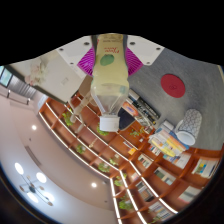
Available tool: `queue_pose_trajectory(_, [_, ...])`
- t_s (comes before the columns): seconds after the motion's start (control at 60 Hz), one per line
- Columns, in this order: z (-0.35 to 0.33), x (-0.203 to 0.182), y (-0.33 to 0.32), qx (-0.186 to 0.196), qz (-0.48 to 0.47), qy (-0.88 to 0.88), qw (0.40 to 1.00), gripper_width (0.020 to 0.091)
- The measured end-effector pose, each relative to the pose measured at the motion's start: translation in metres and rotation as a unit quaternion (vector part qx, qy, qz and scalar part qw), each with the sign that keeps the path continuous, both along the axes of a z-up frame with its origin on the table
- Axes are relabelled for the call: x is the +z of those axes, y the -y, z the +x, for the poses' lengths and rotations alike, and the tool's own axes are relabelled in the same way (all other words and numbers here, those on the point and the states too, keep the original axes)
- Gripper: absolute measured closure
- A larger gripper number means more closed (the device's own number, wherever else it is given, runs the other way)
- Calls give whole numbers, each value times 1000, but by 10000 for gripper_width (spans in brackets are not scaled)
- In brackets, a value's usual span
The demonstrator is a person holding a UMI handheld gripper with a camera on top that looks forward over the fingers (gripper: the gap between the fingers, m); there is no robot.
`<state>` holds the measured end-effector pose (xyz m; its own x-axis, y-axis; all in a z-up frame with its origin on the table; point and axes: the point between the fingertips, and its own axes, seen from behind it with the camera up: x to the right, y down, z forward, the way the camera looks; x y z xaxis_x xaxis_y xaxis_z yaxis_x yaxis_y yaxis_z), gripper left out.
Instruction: Pour water
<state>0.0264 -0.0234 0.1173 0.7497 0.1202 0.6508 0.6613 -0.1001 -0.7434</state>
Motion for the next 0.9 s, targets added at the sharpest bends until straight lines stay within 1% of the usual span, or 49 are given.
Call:
queue_pose_trajectory(0.2, [-73,20,-19,62,0,166,984,757])
queue_pose_trajectory(0.217, [-79,22,-21,65,1,181,981,747])
queue_pose_trajectory(0.3, [-106,22,-29,95,1,248,964,748])
queue_pose_trajectory(0.4, [-134,26,-34,116,11,325,938,748])
queue_pose_trajectory(0.533, [-162,30,-47,124,42,446,885,749])
queue_pose_trajectory(0.583, [-167,32,-51,121,53,487,863,750])
queue_pose_trajectory(0.767, [-187,47,-58,119,104,628,762,751])
queue_pose_trajectory(0.9, [-195,50,-62,118,117,660,733,748])
